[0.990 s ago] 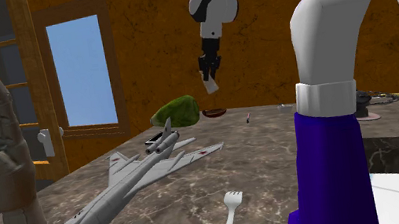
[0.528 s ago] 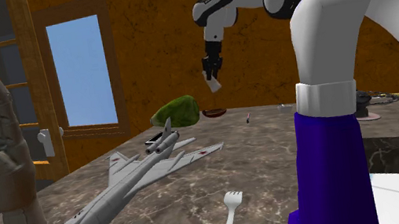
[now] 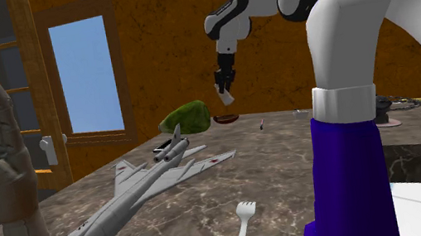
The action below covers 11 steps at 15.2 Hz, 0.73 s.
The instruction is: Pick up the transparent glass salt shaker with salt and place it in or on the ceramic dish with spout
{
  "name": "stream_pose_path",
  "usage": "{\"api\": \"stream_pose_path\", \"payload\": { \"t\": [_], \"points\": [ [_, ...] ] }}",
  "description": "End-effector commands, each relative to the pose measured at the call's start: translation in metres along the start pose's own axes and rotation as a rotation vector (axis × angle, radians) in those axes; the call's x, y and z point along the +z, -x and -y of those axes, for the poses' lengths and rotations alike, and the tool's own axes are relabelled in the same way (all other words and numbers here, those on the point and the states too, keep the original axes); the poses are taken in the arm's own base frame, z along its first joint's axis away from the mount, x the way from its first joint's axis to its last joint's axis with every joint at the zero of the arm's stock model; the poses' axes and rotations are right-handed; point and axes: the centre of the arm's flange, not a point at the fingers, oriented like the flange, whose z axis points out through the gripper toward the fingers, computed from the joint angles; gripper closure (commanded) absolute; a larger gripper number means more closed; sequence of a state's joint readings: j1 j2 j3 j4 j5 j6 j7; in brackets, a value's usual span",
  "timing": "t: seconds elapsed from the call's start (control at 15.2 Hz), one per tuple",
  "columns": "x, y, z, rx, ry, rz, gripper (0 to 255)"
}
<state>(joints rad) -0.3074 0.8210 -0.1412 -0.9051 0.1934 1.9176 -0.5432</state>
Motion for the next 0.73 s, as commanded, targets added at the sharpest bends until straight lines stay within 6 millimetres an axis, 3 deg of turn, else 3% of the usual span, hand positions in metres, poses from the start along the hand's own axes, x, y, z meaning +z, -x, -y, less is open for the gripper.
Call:
{"api": "stream_pose_path", "payload": {
  "t": [0.0, 0.33, 0.66],
  "points": [
    [0.011, 0.004, 0.001, 0.0, 0.0, -0.001, 255],
    [0.036, 0.009, 0.002, 0.0, 0.0, -0.001, 255],
    [0.036, 0.009, 0.002, 0.0, 0.0, -0.001, 255]
  ]
}}
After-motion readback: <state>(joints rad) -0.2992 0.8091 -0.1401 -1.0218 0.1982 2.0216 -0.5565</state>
